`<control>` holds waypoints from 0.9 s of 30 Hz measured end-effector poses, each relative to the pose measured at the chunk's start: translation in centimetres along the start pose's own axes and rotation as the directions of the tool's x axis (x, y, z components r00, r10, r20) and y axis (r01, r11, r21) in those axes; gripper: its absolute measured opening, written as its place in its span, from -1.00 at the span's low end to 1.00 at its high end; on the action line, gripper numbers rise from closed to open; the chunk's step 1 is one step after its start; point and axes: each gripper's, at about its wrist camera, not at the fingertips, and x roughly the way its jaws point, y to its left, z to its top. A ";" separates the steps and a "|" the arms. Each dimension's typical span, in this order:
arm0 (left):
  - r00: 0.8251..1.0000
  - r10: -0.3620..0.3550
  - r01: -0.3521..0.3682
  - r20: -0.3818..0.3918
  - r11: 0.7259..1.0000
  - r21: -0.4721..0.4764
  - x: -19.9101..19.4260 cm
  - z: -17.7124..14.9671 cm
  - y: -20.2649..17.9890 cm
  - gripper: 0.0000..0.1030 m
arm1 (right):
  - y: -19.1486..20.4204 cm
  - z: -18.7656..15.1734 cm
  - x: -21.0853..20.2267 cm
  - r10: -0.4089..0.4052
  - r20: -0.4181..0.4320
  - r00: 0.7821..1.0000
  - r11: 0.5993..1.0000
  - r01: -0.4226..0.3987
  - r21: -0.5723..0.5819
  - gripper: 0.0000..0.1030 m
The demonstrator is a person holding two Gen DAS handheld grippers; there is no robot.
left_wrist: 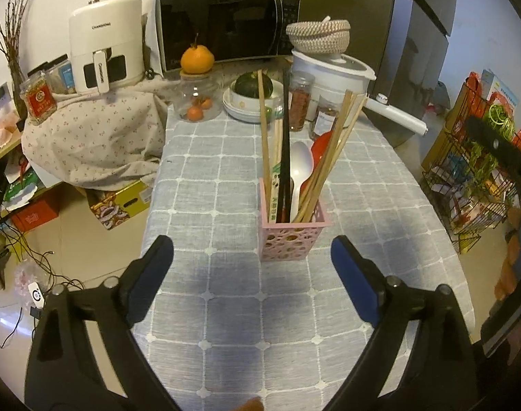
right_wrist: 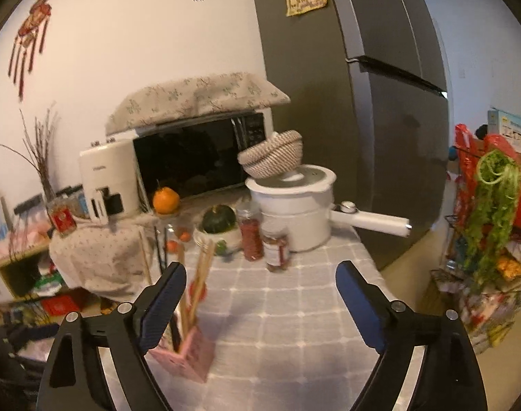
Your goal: Organize utensils
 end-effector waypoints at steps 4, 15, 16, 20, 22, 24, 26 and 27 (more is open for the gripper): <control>0.999 0.023 -0.022 0.040 0.999 -0.024 -1.0 0.0 -0.4 0.90 | -0.8 -0.1 -0.8 -0.029 -0.038 0.999 0.999 0.028 -0.040 0.89; 0.987 0.092 -0.087 0.131 0.995 -0.042 -3.4 -0.1 -2.6 0.98 | -1.5 -0.5 -1.9 -0.029 -0.145 0.989 0.995 0.015 -0.098 1.00; 0.986 0.095 -0.090 0.135 0.995 -0.042 -3.5 -0.1 -2.8 0.98 | -1.5 -0.6 -1.9 -0.037 -0.160 0.986 0.994 0.020 -0.107 1.00; 0.981 0.121 -0.113 0.151 0.992 -0.063 -3.6 -0.1 -3.3 0.99 | -1.4 -1.0 -1.5 -0.095 -0.197 0.976 0.988 0.068 -0.138 1.00; 0.980 0.127 -0.117 0.156 0.991 -0.072 -3.7 0.0 -3.4 0.99 | -1.8 -1.1 -1.4 -0.084 -0.207 0.975 0.991 0.061 -0.115 1.00; 0.980 0.124 -0.114 0.156 0.991 -0.073 -3.6 0.0 -3.5 0.99 | -2.1 -1.1 -1.3 -0.072 -0.221 0.973 0.994 0.052 -0.097 1.00; 0.981 0.118 -0.108 0.155 0.991 -0.073 -3.5 0.0 -3.6 0.99 | -2.2 -1.2 -1.1 -0.073 -0.227 0.971 0.994 0.052 -0.096 1.00; 0.981 0.115 -0.105 0.155 0.992 -0.072 -3.5 0.0 -3.7 0.99 | -2.1 -1.2 -1.1 -0.076 -0.229 0.970 0.993 0.054 -0.100 1.00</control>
